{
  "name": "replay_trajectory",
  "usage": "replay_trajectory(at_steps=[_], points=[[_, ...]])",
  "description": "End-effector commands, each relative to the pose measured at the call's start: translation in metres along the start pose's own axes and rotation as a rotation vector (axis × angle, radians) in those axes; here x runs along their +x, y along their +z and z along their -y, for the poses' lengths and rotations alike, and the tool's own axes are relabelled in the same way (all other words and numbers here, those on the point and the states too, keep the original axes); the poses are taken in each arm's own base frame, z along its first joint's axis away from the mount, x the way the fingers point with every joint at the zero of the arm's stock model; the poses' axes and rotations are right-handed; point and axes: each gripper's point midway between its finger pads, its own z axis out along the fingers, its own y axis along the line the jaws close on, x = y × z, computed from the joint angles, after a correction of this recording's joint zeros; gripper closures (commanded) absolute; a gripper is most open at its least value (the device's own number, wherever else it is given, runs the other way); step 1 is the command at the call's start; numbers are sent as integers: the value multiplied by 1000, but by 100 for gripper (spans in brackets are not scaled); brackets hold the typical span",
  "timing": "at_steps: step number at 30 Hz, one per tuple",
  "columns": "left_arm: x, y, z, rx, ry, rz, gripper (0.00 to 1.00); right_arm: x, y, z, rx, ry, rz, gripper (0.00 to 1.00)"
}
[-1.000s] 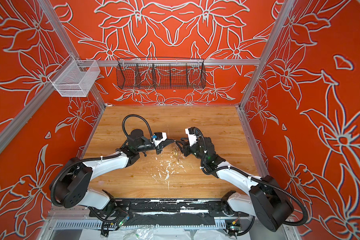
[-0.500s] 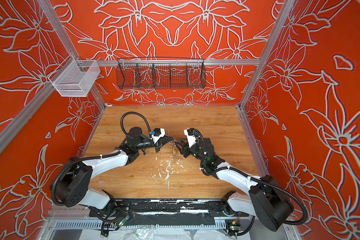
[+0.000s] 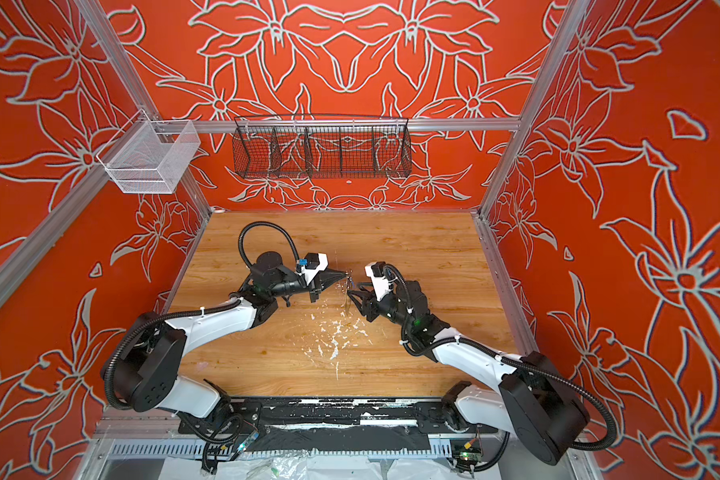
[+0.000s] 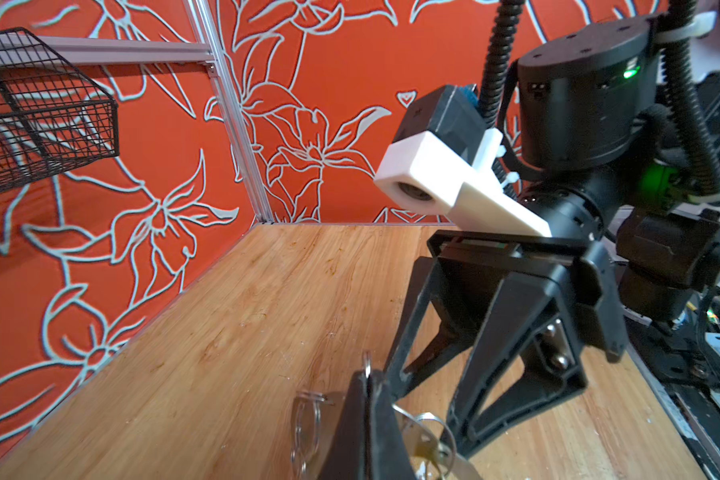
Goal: Put the keys on the keyring
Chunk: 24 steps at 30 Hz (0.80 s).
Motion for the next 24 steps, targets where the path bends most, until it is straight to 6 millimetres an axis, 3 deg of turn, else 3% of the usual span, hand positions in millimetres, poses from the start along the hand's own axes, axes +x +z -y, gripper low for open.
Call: replay_trajectory(at_steps=[1, 10, 24], points=[[-21, 1, 2, 46, 68, 56, 100, -11, -3, -4, 6, -43, 26, 58], [-23, 1, 6, 72, 73, 60, 100, -17, -1, -3, 18, -60, 25, 69], [-25, 1, 14, 125, 82, 68, 100, -26, 3, -6, 7, -79, 37, 69]])
